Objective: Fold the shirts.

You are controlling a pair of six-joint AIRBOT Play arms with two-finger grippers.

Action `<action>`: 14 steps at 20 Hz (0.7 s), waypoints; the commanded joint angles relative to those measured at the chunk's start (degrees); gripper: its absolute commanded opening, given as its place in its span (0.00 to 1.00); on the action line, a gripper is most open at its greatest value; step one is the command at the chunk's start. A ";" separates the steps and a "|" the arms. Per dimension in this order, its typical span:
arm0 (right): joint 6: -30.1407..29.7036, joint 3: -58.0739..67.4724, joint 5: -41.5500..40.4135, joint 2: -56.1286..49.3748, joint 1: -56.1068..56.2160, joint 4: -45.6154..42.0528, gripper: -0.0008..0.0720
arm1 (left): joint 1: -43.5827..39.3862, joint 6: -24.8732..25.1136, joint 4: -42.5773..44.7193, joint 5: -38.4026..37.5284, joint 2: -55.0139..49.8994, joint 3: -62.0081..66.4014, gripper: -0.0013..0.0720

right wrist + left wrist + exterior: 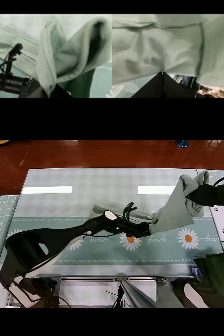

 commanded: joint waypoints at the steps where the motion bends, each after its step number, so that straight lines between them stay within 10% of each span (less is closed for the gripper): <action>1: -0.09 0.07 1.16 2.67 0.00 -0.46 0.05 | -2.23 0.68 -5.33 2.89 -1.79 0.07 0.05; 14: 4.26 0.00 -16.20 -4.81 18.60 -5.03 0.04 | 33.68 4.44 15.19 -13.00 33.40 0.07 0.05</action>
